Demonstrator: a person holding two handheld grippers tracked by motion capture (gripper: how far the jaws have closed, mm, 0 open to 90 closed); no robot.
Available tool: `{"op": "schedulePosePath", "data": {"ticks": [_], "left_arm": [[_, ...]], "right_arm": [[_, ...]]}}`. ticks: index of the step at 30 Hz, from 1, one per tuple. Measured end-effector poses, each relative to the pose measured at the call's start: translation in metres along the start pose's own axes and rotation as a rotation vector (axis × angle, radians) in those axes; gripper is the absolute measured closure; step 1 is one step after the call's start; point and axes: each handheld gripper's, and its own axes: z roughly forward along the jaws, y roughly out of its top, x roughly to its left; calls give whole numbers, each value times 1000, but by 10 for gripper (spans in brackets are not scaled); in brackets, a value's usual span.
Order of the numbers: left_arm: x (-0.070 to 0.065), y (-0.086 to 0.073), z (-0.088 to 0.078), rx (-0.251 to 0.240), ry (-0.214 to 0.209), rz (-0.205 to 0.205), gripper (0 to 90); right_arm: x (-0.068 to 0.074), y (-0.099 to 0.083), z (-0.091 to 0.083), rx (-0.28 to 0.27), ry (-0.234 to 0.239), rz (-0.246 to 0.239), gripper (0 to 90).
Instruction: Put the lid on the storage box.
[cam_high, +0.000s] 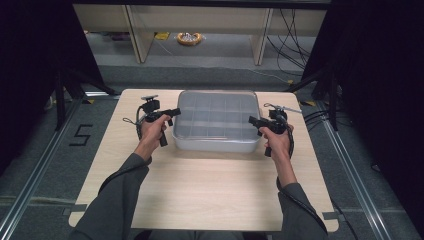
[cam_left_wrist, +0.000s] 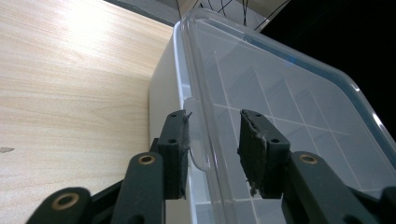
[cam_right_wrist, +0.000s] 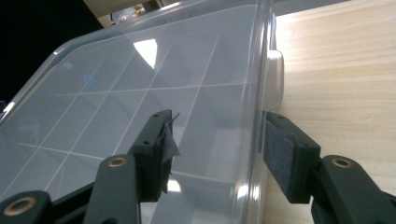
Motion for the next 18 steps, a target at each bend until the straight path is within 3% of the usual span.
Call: {"op": "schedulePosePath", "data": {"ticks": [1, 2, 3, 4, 5, 6, 7, 9, 11, 12, 13, 15, 16, 17, 18], "left_arm": [[1, 1, 0, -8, -3, 22, 612], [0, 1, 0, -6, -5, 27, 611], [0, 2, -1, -12, -45, 6, 615], [-3, 2, -2, -14, -109, -46, 658], [-12, 4, -3, -5, -133, -19, 658], [-21, 4, -2, -8, -123, 27, 642], [-27, 6, -1, -12, -105, 52, 628], [-33, 11, 2, -12, -70, 68, 621], [-33, 14, 1, -14, -44, 86, 614], [-30, 15, -1, -18, -31, 89, 611], [-27, 16, -2, -15, -25, 88, 605], [-17, 17, -6, -10, 5, 88, 592], [-10, 17, -7, -11, 23, 78, 586], [-5, 16, -7, -6, 33, 63, 580], [-1, 16, -7, 0, 37, 60, 571]], "right_arm": [[-1, 0, 1, -5, -4, -10, 454], [2, -1, 0, 4, -5, 11, 447], [-3, -1, 2, -19, -11, -60, 447], [-3, -1, 2, -23, -5, -69, 446], [-1, 0, 2, -11, -6, -66, 444], [0, 0, 2, -7, 16, -61, 445], [2, 0, 3, 0, 10, -69, 447], [5, -1, 4, 7, 21, -67, 451], [10, -2, 4, 28, 6, -17, 450], [9, -2, 5, 26, 4, -12, 451], [12, -2, 4, 40, 10, 56, 448], [11, -2, 5, 48, 3, 70, 440], [2, -2, 9, 15, -10, -44, 437], [2, -1, 8, 14, -3, -38, 435], [5, -1, 9, 19, -24, 0, 436]]}}
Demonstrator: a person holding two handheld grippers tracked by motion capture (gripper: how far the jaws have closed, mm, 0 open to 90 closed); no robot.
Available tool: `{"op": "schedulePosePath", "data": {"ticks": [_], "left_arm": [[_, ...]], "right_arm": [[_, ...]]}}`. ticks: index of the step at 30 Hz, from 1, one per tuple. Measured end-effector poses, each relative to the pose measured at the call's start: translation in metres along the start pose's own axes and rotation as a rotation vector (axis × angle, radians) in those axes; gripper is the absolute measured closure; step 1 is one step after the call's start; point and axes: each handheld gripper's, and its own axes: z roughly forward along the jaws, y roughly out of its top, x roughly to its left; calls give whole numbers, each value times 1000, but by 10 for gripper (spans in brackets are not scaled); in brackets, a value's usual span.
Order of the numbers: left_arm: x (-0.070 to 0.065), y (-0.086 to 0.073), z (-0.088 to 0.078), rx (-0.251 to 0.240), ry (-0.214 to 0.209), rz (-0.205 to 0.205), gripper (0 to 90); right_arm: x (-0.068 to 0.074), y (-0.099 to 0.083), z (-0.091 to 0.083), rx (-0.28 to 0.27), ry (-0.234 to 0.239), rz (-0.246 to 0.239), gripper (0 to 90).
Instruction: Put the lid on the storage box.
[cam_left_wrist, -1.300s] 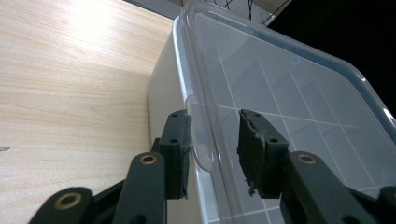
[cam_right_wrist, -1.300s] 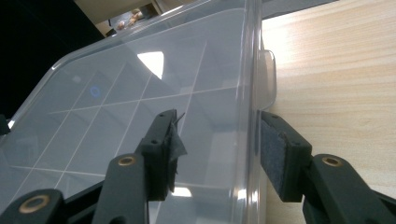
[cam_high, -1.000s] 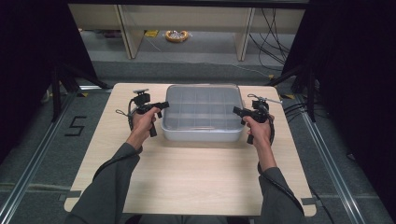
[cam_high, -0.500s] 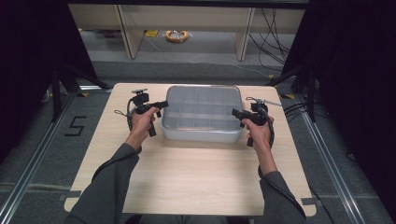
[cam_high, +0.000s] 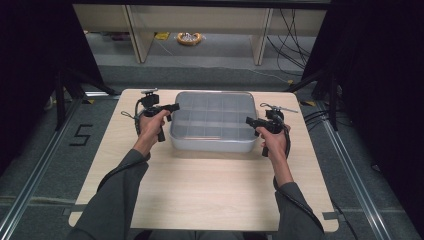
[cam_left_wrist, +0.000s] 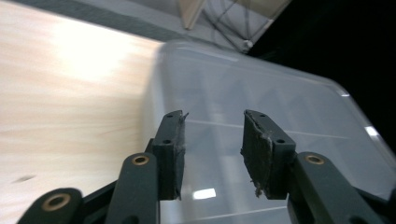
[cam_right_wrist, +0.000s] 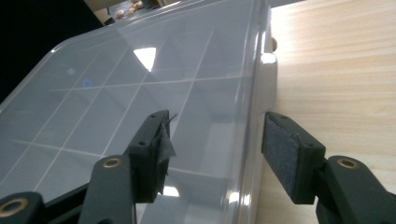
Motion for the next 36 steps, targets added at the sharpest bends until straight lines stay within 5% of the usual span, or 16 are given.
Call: {"op": "schedulePosePath", "data": {"ticks": [3, 5, 6, 9, 11, 12, 13, 18, 21, 25, 28, 29, 33, 34, 36], "left_arm": [[9, -5, 4, 33, -9, -12, 528], [11, -9, 7, 45, -14, -25, 513], [11, -10, 8, 58, -12, -39, 498], [12, -13, 12, 69, -32, -65, 486], [12, -15, 14, 75, -50, -79, 491], [10, -16, 15, 77, -47, -96, 511], [10, -16, 15, 78, -37, -81, 520], [7, -15, 14, 69, -19, -86, 549], [6, -14, 13, 59, -15, -89, 564], [7, -13, 12, 59, -17, -95, 572], [5, -13, 12, 56, -15, -87, 574], [5, -13, 11, 54, -17, -85, 573], [6, -11, 8, 49, -20, -99, 578], [6, -11, 8, 54, -17, -100, 576], [6, -13, 10, 75, -9, -95, 558]], "right_arm": [[-5, 4, 4, -15, 3, -62, 448], [0, 4, 5, 2, 1, 6, 463], [-4, 6, 6, -3, 2, -39, 470], [0, 8, 8, -11, -16, -38, 478], [0, 9, 8, -10, -28, -78, 483], [2, 9, 7, -1, -27, -56, 486], [1, 10, 7, -9, -25, -82, 485], [-3, 8, 6, -28, -8, -42, 497], [2, 7, 2, -2, -8, 41, 495], [-1, 6, 3, -11, -7, -9, 494], [3, 5, 2, -8, -9, 19, 464], [1, 5, 4, -19, -17, -48, 457], [8, 5, 2, -15, -22, -14, 450], [5, 5, 2, -22, -24, -55, 443], [9, 5, 1, -5, -30, -47, 436]]}}
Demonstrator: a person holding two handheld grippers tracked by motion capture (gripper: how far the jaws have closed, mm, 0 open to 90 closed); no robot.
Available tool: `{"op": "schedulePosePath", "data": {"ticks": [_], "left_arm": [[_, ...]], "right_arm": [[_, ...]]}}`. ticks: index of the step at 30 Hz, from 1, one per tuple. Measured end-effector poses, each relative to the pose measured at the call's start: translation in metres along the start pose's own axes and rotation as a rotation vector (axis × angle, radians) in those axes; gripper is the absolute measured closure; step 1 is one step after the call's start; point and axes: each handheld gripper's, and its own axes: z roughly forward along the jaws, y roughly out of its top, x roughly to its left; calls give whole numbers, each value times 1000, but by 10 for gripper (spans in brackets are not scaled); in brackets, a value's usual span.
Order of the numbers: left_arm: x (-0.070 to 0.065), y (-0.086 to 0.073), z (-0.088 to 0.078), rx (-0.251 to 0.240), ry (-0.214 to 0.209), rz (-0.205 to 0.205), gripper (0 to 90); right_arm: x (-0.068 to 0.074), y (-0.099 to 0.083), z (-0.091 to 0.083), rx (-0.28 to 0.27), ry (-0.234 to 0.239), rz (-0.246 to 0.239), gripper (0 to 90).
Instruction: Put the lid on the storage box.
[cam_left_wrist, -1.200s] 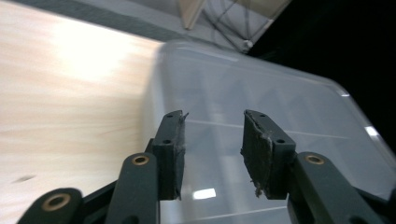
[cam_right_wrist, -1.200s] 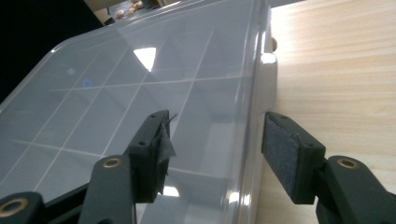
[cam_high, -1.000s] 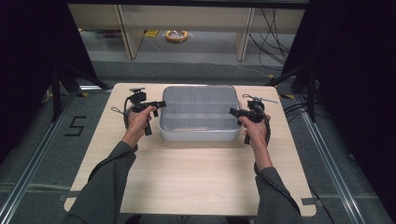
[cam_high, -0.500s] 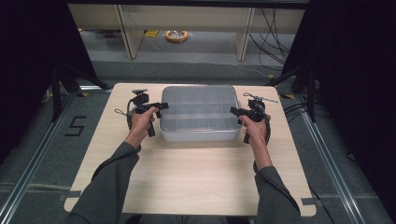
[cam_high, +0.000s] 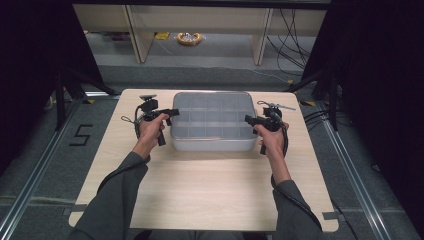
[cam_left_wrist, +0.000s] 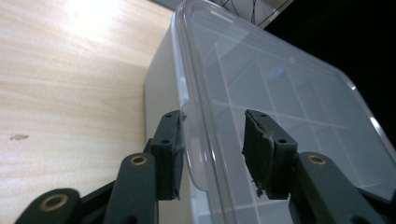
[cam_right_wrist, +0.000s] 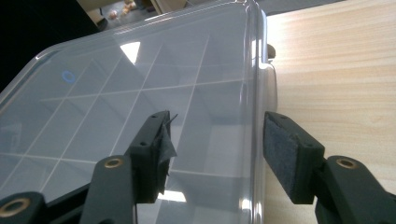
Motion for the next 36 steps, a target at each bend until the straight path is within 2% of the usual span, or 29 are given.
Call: {"op": "schedulePosePath", "data": {"ticks": [1, 2, 5, 6, 8, 9, 10, 11, 14, 16, 17, 18, 19, 20, 21, 22, 23, 24, 25, 26, 27, 28, 29, 30, 31, 33, 35, 36], "left_arm": [[0, 0, 1, -9, 7, 5, 557], [-1, 0, 2, -15, 9, 10, 549], [-1, 1, 2, -18, 3, 4, 524], [-1, 2, 0, -23, 7, 9, 506], [-1, 3, -1, -50, 7, 18, 507], [-1, 4, -2, -40, 7, 17, 508], [-1, 5, -2, -37, 5, 20, 512], [0, 5, -2, -36, -1, 19, 514], [0, 9, -1, -40, -11, 7, 529], [0, 12, 1, -47, -3, 9, 536], [0, 12, 3, -47, -3, 8, 536], [1, 13, 6, -55, -4, 8, 538], [3, 13, 8, -53, -6, -1, 538], [5, 14, 10, -66, -16, -17, 531], [7, 15, 11, -80, -11, -15, 538], [7, 14, 12, -78, -10, -17, 542], [8, 13, 12, -53, -11, -14, 538], [8, 11, 11, -51, -16, -14, 516], [8, 10, 10, -50, -18, -14, 498], [9, 10, 9, -50, -22, -9, 494], [10, 10, 6, -54, -24, -11, 492], [11, 10, 4, -58, -25, -9, 488], [12, 10, 2, -56, -26, -13, 474], [12, 9, 0, -54, -37, -16, 467], [13, 9, -4, -53, -30, -9, 451], [14, 8, -10, -55, -52, -14, 429], [13, 5, -20, -59, -50, 6, 405], [12, 2, -27, -60, -39, 41, 396]], "right_arm": [[0, 1, 0, -2, 3, -38, 435], [2, 0, 0, 0, -17, -48, 430], [9, -2, -1, 13, -20, 4, 401], [9, -2, -1, 9, -19, -3, 397], [5, -4, 1, 3, -26, -64, 392], [7, -5, 1, 10, -34, -43, 391], [7, -7, 0, 8, -16, -45, 388], [6, -8, 1, 5, -28, -59, 387], [9, -11, 0, 10, -22, -20, 372], [4, -9, 3, -12, -12, -76, 375], [6, -8, 2, -1, -17, -38, 376], [5, -8, 4, -12, -22, -41, 377], [8, -7, 4, -17, -24, -8, 375], [5, -6, 4, -11, -16, -45, 372], [6, -6, 6, -22, -40, -62, 371], [6, -6, 6, -17, -40, -60, 365], [7, -7, 6, -14, -39, -37, 362], [7, -8, 5, -8, -21, -24, 363], [5, -10, 4, -19, -9, -18, 368], [7, -11, 3, -14, -2, 24, 365], [5, -11, 2, -9, -2, 20, 364], [0, -11, 2, -20, 7, -14, 362], [-1, -12, 1, -27, -6, -10, 354], [-3, -12, 0, -42, 1, -8, 349], [-4, -11, -2, -44, 13, -7, 343], [-4, -9, -8, -53, 25, -8, 337], [-3, -8, -18, -61, 36, -4, 323], [-3, -8, -22, -66, 42, -18, 322]]}}
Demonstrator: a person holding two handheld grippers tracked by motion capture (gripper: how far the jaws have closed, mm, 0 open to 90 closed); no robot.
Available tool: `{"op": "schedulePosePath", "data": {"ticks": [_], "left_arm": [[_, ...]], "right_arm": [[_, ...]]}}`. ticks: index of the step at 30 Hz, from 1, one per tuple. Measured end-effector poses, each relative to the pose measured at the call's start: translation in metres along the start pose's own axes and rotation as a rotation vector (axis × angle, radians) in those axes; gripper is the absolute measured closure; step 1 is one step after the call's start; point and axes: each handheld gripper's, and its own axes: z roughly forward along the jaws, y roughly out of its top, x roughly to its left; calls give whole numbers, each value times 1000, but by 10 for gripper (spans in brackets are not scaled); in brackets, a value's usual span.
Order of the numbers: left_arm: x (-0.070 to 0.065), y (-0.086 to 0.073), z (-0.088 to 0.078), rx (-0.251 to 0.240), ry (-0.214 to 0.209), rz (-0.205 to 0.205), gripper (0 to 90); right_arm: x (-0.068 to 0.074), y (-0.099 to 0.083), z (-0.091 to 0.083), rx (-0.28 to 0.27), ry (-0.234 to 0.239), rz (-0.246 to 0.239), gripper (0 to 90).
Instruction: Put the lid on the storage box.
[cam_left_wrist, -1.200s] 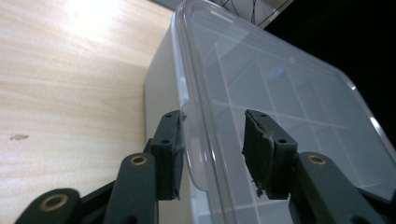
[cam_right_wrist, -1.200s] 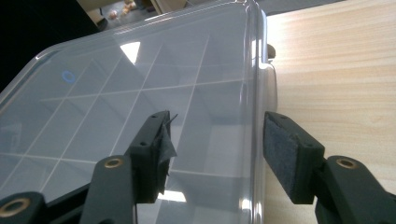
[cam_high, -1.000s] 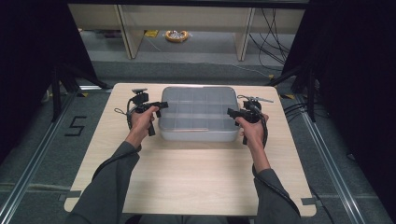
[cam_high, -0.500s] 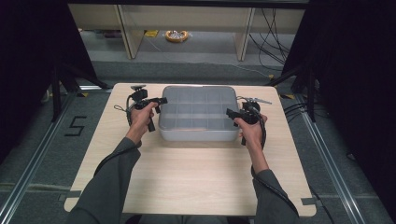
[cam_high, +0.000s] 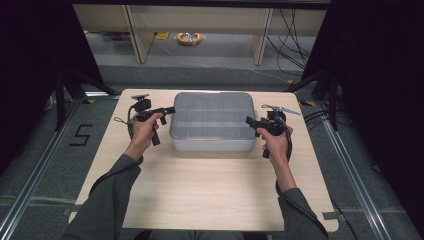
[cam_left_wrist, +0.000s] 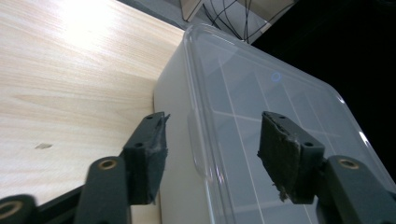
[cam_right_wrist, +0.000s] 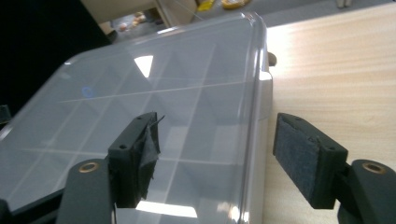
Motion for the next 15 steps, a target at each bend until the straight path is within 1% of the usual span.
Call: {"op": "schedulePosePath", "data": {"ticks": [1, 2, 3, 4, 5, 8, 9, 12, 13, 14, 15], "left_arm": [[-1, -2, -6, 6, 6, 37, 384], [-2, -4, -10, 11, 4, 49, 377], [-4, -8, -17, 13, -9, 62, 375], [-5, -11, -22, 20, -16, 78, 370], [-7, -15, -27, 24, -15, 91, 365], [-8, -25, -39, 34, -24, 111, 353], [-8, -29, -42, 41, -27, 123, 348], [-6, -37, -48, 54, -35, 141, 343], [-5, -42, -50, 61, -38, 150, 341], [-5, -45, -51, 62, -41, 155, 339], [-4, -49, -54, 60, -39, 166, 338]], "right_arm": [[0, 0, -7, -2, 14, -20, 317], [1, -1, -13, -1, 15, -26, 317], [2, -2, -18, 3, 21, -26, 317], [2, -4, -23, 2, 43, -34, 316], [3, -6, -28, 3, 46, -40, 314], [6, -13, -39, 7, 66, -41, 313], [7, -16, -43, 18, 71, -58, 312], [8, -22, -49, 33, 86, -68, 311], [12, -24, -52, 49, 86, -33, 307], [10, -26, -54, 37, 91, -74, 307], [10, -27, -55, 44, 83, -89, 307]]}}
